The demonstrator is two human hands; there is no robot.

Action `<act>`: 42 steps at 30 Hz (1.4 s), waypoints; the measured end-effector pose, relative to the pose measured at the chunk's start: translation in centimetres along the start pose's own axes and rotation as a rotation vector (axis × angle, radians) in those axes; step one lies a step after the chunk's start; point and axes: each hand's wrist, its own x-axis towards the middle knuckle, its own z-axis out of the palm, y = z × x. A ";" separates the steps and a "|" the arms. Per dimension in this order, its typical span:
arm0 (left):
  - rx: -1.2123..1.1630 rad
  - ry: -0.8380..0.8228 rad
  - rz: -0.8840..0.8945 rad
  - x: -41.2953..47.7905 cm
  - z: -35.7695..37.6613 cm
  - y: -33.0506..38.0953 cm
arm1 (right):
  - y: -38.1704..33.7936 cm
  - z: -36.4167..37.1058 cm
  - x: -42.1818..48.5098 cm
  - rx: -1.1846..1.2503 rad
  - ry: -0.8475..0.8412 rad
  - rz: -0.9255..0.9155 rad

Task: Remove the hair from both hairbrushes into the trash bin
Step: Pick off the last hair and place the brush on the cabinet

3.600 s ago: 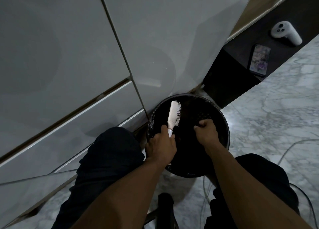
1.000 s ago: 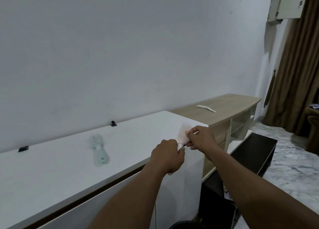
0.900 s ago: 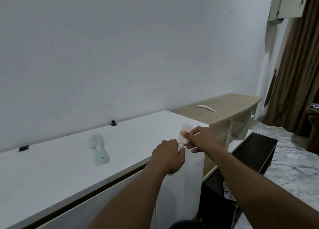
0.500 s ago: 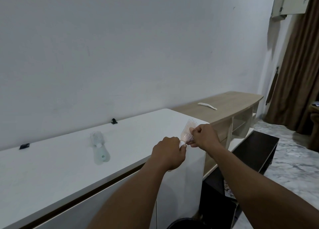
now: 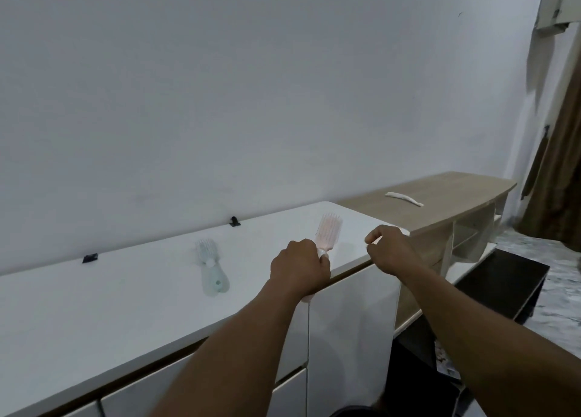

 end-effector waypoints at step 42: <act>0.191 0.151 -0.655 -2.9 -8.3 -24.7 | -18.3 27.1 -2.2 -0.117 -0.455 -0.423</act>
